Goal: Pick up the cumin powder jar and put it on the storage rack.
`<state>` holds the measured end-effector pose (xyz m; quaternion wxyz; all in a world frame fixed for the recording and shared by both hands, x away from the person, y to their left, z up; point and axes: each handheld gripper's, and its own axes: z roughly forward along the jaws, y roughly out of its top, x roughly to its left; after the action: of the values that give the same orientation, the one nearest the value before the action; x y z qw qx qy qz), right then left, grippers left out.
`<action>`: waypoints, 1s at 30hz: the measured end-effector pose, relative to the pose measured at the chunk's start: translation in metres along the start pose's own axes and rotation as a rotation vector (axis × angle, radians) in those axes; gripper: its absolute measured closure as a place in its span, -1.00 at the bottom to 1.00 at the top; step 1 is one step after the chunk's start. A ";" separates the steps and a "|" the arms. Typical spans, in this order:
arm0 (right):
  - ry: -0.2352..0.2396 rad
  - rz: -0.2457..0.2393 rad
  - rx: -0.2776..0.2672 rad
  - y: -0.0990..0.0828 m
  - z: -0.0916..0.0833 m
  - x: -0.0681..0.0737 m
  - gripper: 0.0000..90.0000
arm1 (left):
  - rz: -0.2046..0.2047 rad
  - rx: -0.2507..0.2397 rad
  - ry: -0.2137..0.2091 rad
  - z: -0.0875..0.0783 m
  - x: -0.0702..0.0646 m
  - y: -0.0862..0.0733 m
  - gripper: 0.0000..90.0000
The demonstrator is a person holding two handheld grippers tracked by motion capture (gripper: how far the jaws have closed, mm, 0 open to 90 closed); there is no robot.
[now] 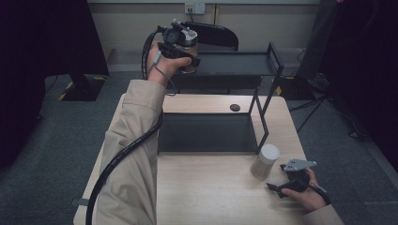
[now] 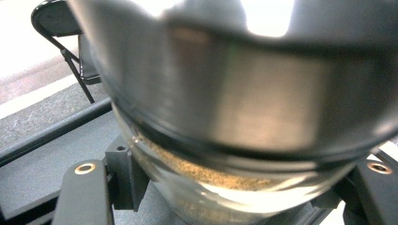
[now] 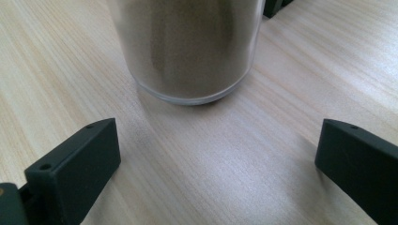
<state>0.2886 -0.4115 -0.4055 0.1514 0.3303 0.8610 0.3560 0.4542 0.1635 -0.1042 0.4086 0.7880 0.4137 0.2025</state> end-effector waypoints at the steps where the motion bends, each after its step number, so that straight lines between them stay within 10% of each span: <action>1: 0.000 0.000 0.000 0.000 0.000 0.000 -1.00 | -0.004 0.000 0.001 0.000 0.000 0.000 -0.32; 30: 0.002 -0.002 0.000 0.000 0.000 0.000 -1.00 | -0.007 -0.028 0.021 -0.006 -0.002 -0.005 -0.52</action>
<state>0.2887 -0.4116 -0.4054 0.1511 0.3290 0.8615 0.3561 0.4466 0.1658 -0.1052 0.4160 0.7786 0.4176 0.2152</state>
